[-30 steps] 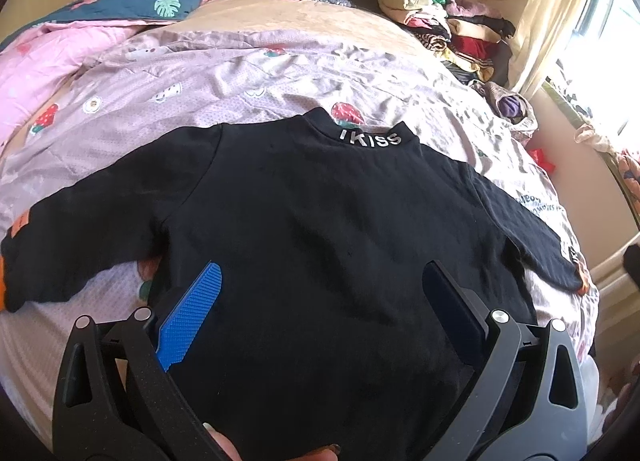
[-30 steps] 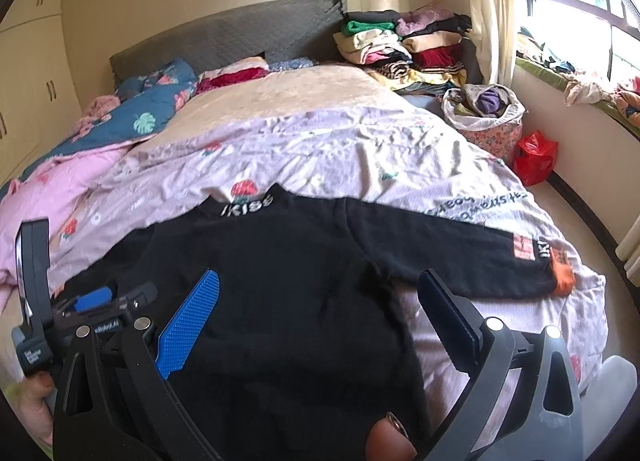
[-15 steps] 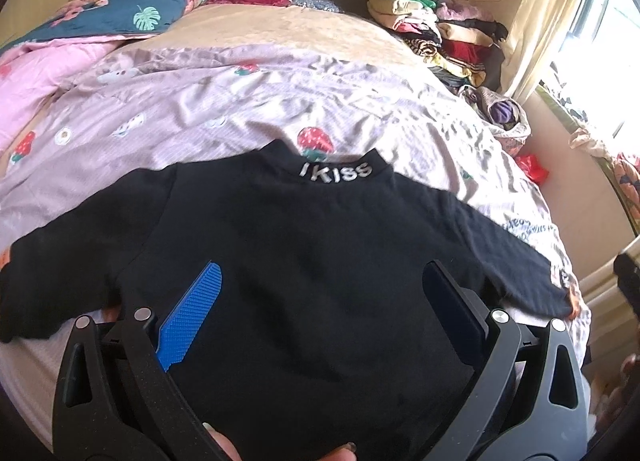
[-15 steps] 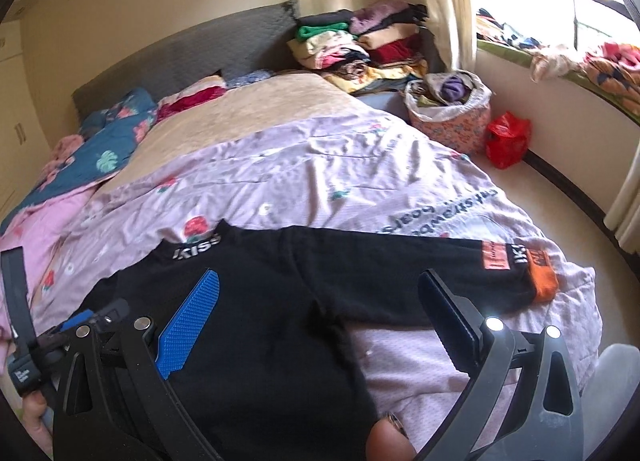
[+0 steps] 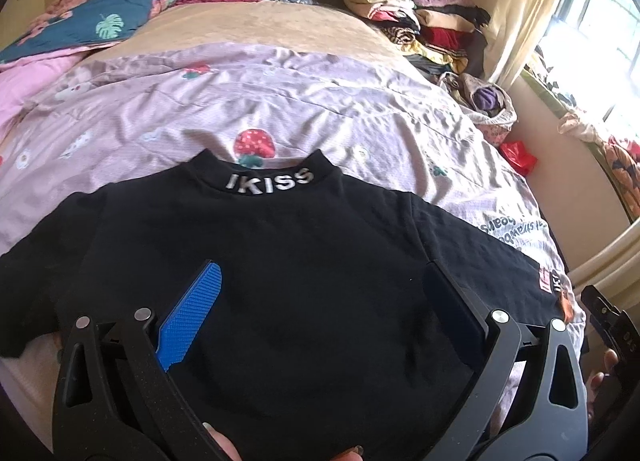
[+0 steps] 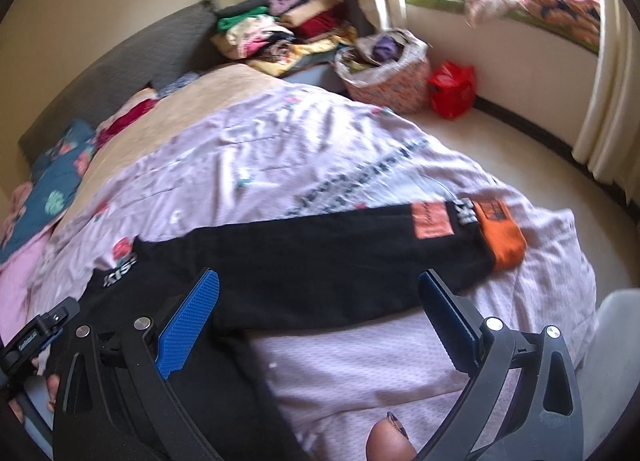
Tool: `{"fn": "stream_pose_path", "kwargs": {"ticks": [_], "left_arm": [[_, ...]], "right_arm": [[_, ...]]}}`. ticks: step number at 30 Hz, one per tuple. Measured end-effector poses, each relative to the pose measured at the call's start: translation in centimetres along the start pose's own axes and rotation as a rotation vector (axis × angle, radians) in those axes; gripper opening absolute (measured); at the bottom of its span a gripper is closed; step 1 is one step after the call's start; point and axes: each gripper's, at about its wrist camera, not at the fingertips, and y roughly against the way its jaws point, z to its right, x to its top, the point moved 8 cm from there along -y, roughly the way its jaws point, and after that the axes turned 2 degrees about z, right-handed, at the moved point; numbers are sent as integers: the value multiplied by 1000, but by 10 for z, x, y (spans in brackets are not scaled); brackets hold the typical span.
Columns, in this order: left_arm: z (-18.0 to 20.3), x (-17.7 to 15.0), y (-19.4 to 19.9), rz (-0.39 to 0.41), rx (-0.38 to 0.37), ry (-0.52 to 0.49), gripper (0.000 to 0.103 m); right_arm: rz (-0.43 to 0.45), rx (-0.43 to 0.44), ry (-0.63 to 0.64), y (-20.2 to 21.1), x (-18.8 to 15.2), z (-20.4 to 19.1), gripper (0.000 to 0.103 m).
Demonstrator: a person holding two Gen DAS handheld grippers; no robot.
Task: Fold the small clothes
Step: 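Move the right gripper to the orange sleeve cuff and grasp it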
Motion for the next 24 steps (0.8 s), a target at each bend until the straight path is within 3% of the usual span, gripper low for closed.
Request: {"fn": "stream_pose_path", "kwargs": {"ticks": [11,24], "left_arm": [[23,-19,-37,-65,13,-54,95],[25,-37,-72,-119,38,-73,95]], "right_arm": [[-88,-71,-201,-49,-17,84,99],[-145,-133,-345,-93,-19,139,99]]}}
